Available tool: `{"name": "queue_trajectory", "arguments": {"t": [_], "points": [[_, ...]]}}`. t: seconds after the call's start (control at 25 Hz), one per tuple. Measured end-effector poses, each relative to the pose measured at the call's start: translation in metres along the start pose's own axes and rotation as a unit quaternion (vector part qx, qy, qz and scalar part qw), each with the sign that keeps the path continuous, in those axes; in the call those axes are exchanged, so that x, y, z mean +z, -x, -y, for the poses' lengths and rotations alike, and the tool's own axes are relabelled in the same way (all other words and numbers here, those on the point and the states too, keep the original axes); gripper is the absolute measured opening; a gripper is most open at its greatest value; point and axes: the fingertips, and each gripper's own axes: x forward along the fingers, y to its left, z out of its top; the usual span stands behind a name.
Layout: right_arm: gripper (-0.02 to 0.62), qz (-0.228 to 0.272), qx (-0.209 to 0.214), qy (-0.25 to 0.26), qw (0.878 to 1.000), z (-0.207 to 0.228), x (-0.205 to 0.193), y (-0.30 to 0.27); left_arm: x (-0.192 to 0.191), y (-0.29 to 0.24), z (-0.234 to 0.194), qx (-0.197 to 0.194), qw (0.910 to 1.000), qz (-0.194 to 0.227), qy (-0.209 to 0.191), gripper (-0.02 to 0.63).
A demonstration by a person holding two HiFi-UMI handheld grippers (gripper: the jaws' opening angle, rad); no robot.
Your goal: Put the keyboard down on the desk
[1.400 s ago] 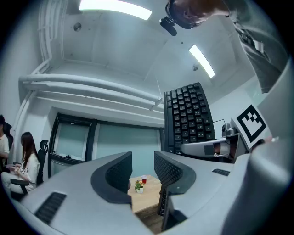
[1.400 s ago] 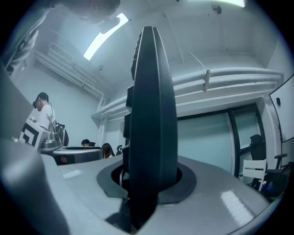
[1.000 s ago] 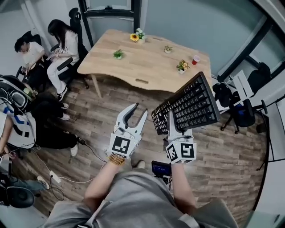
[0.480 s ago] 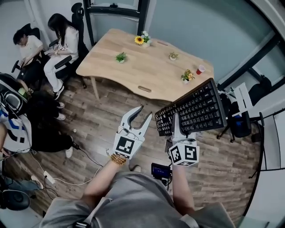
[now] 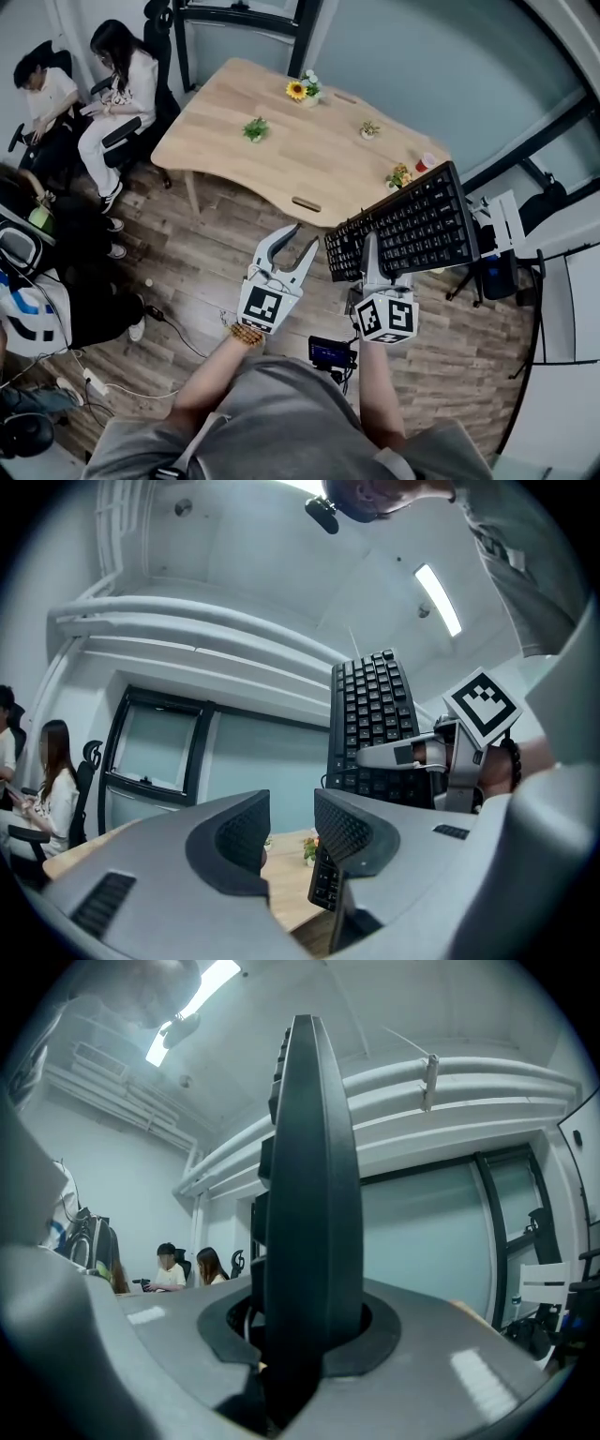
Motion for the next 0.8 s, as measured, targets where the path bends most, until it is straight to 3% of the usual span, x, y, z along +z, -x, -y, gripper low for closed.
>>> {"name": "queue_trajectory", "arguments": {"t": [0.4, 0.8], "points": [[0.115, -0.004, -0.007, 0.001, 1.0, -0.001, -0.011, -0.076, -0.029, -0.029, -0.051, 0.002, 0.9995, -0.03, 0.013, 0.137], [0.115, 0.022, 0.022, -0.018, 0.999, 0.002, -0.02, -0.098, -0.048, -0.029, -0.051, 0.031, 0.9984, -0.044, -0.014, 0.137]]}}
